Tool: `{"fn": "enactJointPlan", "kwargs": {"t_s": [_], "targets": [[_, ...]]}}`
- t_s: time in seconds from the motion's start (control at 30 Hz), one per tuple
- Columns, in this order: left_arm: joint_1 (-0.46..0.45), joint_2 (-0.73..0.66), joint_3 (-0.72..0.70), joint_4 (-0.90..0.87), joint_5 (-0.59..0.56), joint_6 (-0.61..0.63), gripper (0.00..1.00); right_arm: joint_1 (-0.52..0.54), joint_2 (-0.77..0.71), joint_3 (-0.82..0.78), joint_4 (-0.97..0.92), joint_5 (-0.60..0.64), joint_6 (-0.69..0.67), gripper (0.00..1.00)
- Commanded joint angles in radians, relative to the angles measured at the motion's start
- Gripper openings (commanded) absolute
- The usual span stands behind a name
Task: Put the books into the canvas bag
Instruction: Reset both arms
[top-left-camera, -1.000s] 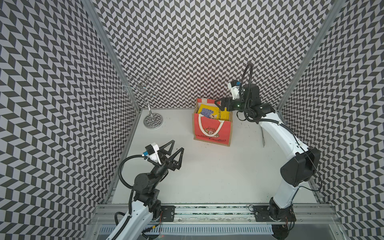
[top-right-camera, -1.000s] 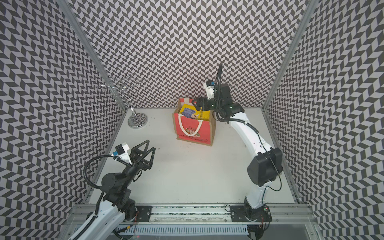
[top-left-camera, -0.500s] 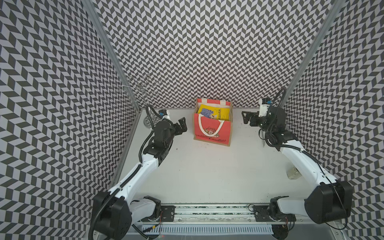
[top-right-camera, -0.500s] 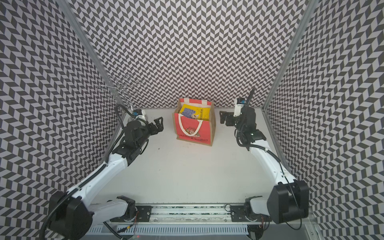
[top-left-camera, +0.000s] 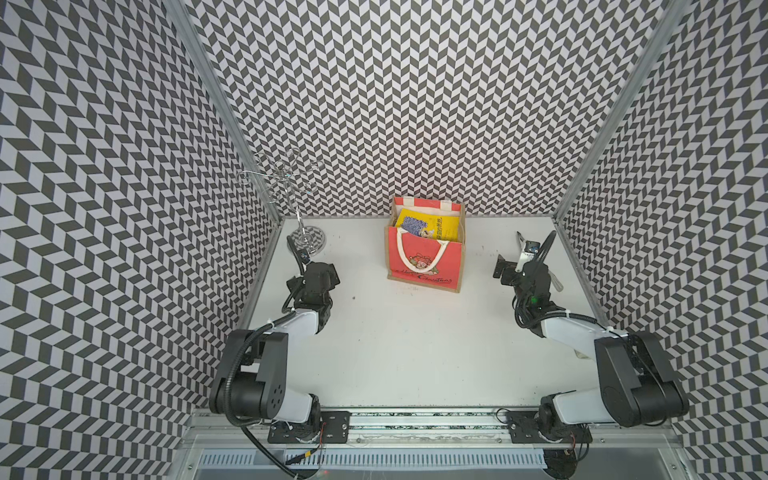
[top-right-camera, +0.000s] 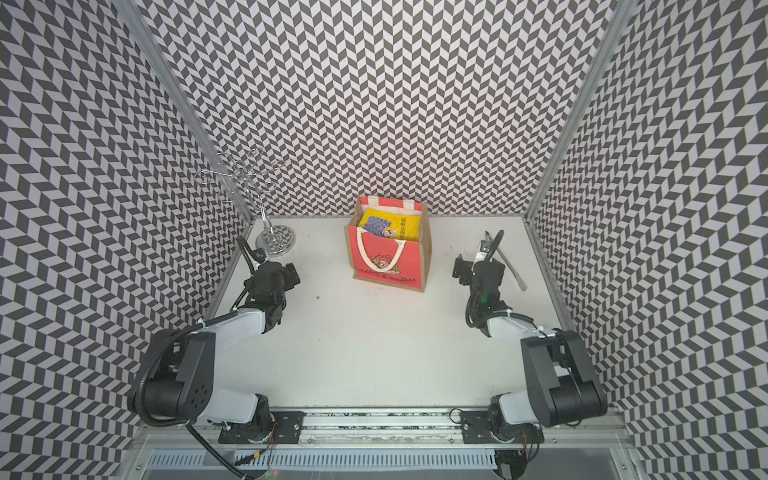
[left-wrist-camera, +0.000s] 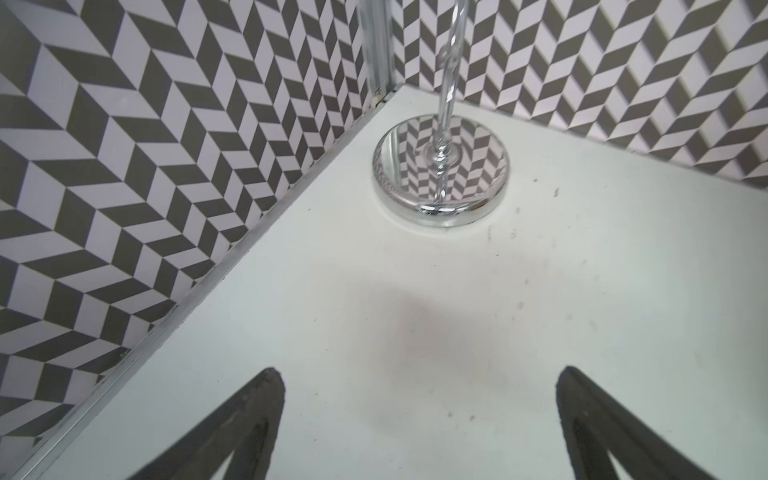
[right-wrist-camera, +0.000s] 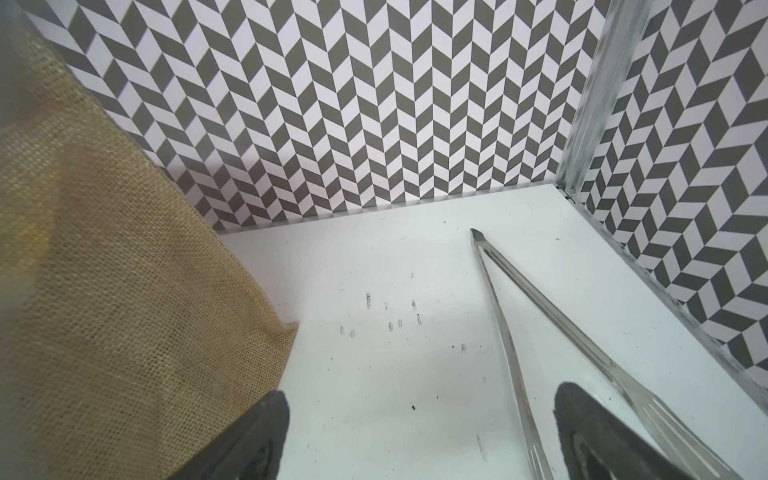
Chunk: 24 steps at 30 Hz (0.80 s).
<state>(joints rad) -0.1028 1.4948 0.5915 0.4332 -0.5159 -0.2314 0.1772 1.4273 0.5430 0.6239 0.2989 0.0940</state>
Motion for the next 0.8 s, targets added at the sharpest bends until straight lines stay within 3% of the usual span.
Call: {"fn": "enactJointPlan", "kwargs": {"t_s": [0.0,0.1,0.17,0.3,0.43,0.47,0.57,0.6,0.67,0.77], "targets": [[0.0,0.062,-0.022,0.233,-0.012,0.112,1.0,0.015,0.001,-0.023,0.198,0.035,-0.01,0.99],[0.018,0.104,-0.093,0.434,0.063,0.159,0.99,0.017,0.034,-0.059,0.336,0.047,-0.043,0.99],[0.038,0.089,-0.083,0.381,0.141,0.153,1.0,0.018,0.036,-0.072,0.367,0.014,-0.071,0.99],[0.044,0.085,-0.111,0.443,0.253,0.205,0.99,0.019,0.108,-0.126,0.562,0.01,-0.105,0.99],[0.042,0.043,-0.207,0.572,0.265,0.209,0.99,0.043,0.106,-0.25,0.845,0.046,-0.146,0.99],[0.041,0.034,-0.241,0.627,0.259,0.206,0.99,0.049,0.052,-0.258,0.793,0.051,-0.136,0.99],[0.051,0.031,-0.278,0.694,0.264,0.193,1.0,0.05,-0.09,-0.104,0.246,0.036,-0.07,0.99],[0.051,0.031,-0.276,0.686,0.266,0.193,1.0,0.051,-0.101,-0.084,0.186,0.068,-0.071,0.99],[0.052,0.031,-0.284,0.697,0.294,0.204,1.0,0.052,-0.102,-0.109,0.202,0.125,-0.089,0.99],[0.06,0.09,-0.359,0.911,0.353,0.23,0.97,0.051,-0.092,-0.176,0.3,0.173,-0.105,0.99]]}}
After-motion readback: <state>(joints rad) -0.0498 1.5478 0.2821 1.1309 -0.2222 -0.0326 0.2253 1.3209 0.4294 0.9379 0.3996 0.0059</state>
